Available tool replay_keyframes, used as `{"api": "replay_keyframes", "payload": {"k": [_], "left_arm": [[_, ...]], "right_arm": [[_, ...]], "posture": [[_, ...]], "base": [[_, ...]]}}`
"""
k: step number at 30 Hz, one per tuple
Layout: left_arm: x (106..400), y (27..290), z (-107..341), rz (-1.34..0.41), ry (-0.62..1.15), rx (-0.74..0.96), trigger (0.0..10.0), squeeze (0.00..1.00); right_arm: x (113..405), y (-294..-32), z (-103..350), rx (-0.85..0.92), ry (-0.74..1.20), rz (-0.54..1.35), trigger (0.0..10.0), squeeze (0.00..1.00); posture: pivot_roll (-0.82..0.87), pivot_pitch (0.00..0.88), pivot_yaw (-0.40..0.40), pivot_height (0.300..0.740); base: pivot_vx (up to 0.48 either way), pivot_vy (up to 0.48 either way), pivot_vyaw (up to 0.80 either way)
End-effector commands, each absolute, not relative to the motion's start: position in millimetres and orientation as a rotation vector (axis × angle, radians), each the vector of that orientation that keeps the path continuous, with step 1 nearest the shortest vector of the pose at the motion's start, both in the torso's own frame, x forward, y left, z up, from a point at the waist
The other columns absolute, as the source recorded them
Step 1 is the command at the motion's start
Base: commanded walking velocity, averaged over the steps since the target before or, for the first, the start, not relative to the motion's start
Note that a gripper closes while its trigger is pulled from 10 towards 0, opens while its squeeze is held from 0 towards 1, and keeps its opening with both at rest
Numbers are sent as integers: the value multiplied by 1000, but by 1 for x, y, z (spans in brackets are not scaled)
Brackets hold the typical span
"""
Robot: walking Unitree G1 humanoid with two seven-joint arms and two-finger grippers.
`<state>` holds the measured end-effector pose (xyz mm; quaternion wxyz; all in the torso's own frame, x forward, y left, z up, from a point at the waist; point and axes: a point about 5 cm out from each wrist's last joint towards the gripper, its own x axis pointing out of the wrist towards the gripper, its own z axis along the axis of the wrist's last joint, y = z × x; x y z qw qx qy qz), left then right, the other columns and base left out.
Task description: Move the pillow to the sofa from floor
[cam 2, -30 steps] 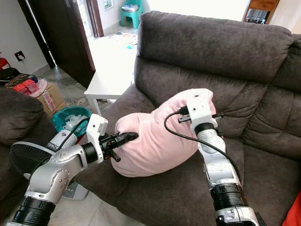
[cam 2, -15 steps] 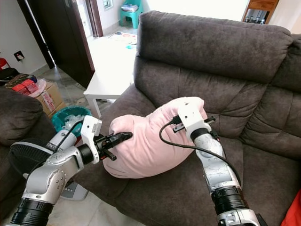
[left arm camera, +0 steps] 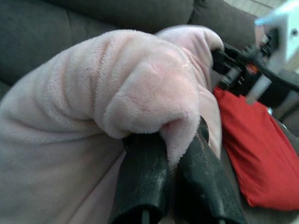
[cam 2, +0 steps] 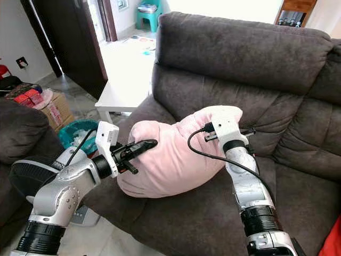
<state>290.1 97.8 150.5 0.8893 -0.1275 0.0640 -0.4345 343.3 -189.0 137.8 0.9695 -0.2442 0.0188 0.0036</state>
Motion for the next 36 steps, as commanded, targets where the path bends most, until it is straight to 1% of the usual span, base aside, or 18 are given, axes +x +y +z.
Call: {"api": "replay_keyframes", "payload": {"k": [1, 2, 3, 4, 6, 10, 21, 27, 31, 32, 33, 34, 35, 36], "left_arm": [[281, 80, 162, -1043, 110, -277, 10000, 0], [279, 80, 160, -1055, 123, -282, 10000, 0], [277, 80, 157, -1060, 138, -288, 10000, 0], [277, 80, 156, -1058, 143, -292, 10000, 0], [278, 82, 155, -1046, 145, -321, 10000, 0], [280, 85, 153, -1025, 144, -359, 10000, 0], [284, 94, 146, -945, 156, -391, 10000, 0], [283, 95, 144, -939, 160, -398, 10000, 0], [283, 96, 142, -931, 162, -405, 10000, 0], [283, 97, 141, -921, 163, -409, 10000, 0], [283, 98, 140, -914, 164, -412, 10000, 0], [284, 99, 139, -906, 166, -419, 10000, 0], [284, 100, 138, -898, 168, -425, 10000, 0], [284, 102, 137, -888, 173, -430, 10000, 0]], "right_arm": [[345, -169, 140, -525, 18, 101, 10000, 0], [345, -169, 137, -543, 30, 109, 10000, 0], [345, -168, 134, -559, 46, 123, 10000, 722], [345, -167, 133, -561, 51, 128, 10000, 722], [345, -166, 131, -565, 65, 136, 10000, 1000], [344, -164, 126, -604, 83, 151, 10000, 1000], [342, -163, 122, -611, 88, 154, 10000, 1000], [344, -162, 123, -604, 87, 154, 10000, 1000], [345, -165, 127, -606, 67, 119, 10000, 1000], [346, -167, 130, -600, 54, 94, 10000, 914], [346, -169, 132, -596, 45, 77, 10000, 914], [347, -172, 135, -584, 27, 48, 10000, 173], [348, -175, 139, -565, 12, 17, 10000, 0], [348, -180, 146, -520, -18, -34, 10000, 0]], "posture": [[51, 28, -21, 740], [52, 32, -20, 740], [52, 31, -19, 740], [52, 32, -20, 740], [53, 32, -20, 740], [54, 32, -22, 740], [51, 33, -27, 740], [54, 33, -29, 740], [53, 34, -30, 740], [53, 34, -30, 740], [53, 34, -30, 740], [54, 34, -30, 740], [54, 35, -30, 740], [54, 36, -30, 740]], "base": [[0, 0, 0], [0, 0, 0], [0, 0, 0], [0, 0, 0], [0, 0, 0], [0, 0, 0], [0, 0, 0], [0, 0, 0], [0, 0, 0], [0, 0, 0], [0, 0, 0], [0, 0, 0], [0, 0, 0], [0, 0, 0]]}}
